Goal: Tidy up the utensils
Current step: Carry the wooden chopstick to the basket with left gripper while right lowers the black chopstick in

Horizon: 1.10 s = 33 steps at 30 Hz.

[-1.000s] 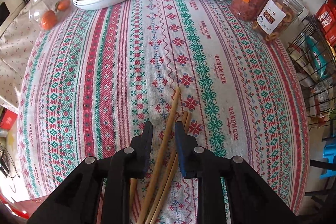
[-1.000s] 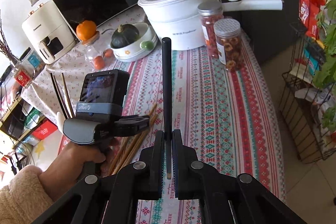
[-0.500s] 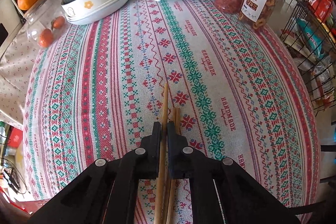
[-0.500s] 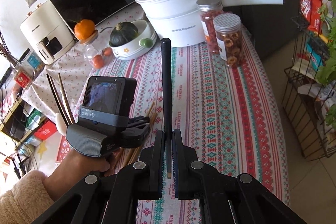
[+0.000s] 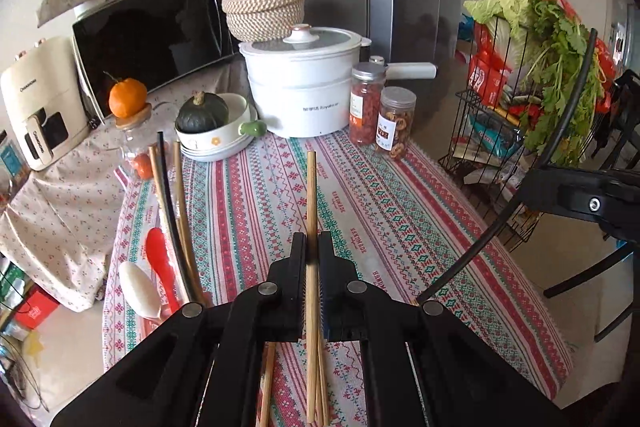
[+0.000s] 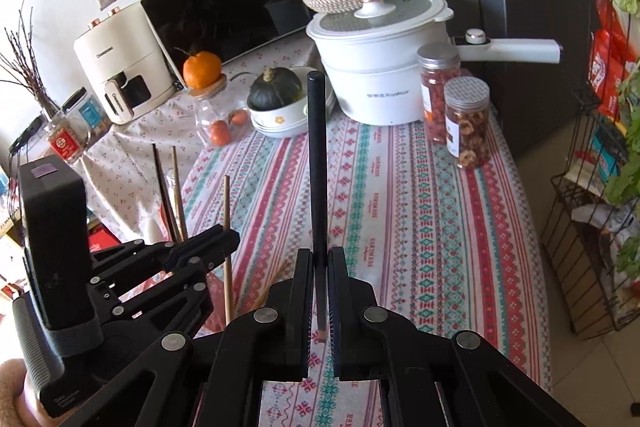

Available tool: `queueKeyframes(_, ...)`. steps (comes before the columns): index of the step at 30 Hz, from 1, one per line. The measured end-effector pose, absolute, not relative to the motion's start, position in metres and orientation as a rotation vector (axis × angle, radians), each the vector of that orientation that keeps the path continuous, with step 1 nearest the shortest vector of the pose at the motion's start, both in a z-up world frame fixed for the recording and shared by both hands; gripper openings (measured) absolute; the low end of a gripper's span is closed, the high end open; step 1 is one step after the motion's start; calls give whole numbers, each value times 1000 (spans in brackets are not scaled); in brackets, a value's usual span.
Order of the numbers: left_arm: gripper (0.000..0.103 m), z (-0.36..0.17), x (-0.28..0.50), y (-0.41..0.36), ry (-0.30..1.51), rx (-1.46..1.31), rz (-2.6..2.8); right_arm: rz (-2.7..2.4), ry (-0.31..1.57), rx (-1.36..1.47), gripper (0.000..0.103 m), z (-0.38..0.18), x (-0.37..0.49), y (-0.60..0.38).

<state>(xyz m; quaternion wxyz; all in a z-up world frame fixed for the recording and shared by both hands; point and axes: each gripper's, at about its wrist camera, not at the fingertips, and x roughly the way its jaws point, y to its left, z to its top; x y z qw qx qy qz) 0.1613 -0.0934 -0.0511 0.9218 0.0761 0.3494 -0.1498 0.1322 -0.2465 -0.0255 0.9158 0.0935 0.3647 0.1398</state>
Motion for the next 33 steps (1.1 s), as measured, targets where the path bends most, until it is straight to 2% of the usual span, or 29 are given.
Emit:
queueKeyframes(7, 5, -6, 107, -30, 560, 9, -335, 336, 695, 124, 4, -9, 110, -213)
queueKeyframes(17, 5, 32, 76, 33, 300, -121, -278, 419, 638, 86, 4, 4, 96, -175)
queueKeyframes(23, 5, 22, 81, 46, 156, -125, -191, 437, 621, 101, 4, 5, 104, -161)
queueKeyframes(33, 5, -16, 106, 42, 138, -39, -98, 466, 590, 131, 4, 5, 113, -152)
